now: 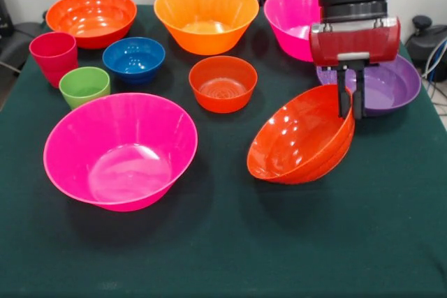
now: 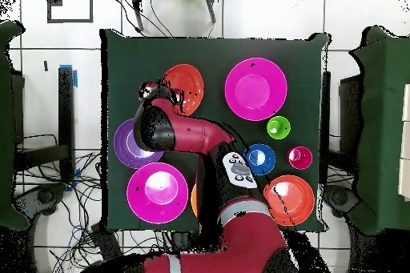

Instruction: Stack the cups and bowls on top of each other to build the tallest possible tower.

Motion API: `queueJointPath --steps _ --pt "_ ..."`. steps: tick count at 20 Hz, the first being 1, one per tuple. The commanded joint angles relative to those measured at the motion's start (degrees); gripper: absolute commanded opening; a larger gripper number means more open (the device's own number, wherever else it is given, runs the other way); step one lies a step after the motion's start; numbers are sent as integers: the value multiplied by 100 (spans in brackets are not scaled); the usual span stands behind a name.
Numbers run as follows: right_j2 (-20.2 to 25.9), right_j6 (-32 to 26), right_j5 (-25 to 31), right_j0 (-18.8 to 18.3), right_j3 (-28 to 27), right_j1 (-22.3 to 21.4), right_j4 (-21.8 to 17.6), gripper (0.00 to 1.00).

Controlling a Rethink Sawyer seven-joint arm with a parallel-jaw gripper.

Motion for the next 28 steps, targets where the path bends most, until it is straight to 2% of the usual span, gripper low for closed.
queueJointPath --steps 1,5,7,8,13,19,24,28 --pt "141 971 -246 47 401 -556 -324 0" --pt "498 823 128 -380 520 -834 -441 0" --pt "790 736 338 -709 593 -957 -531 0" --pt "1056 668 519 -988 651 -1051 -582 0" --pt "1938 419 896 -1868 703 -1175 -732 0" --pt "2941 284 938 -2740 728 -881 -993 0" --pt "3734 60 1405 -3400 650 -452 -956 0" --pt "4162 -189 1771 -3793 527 -53 -947 0"
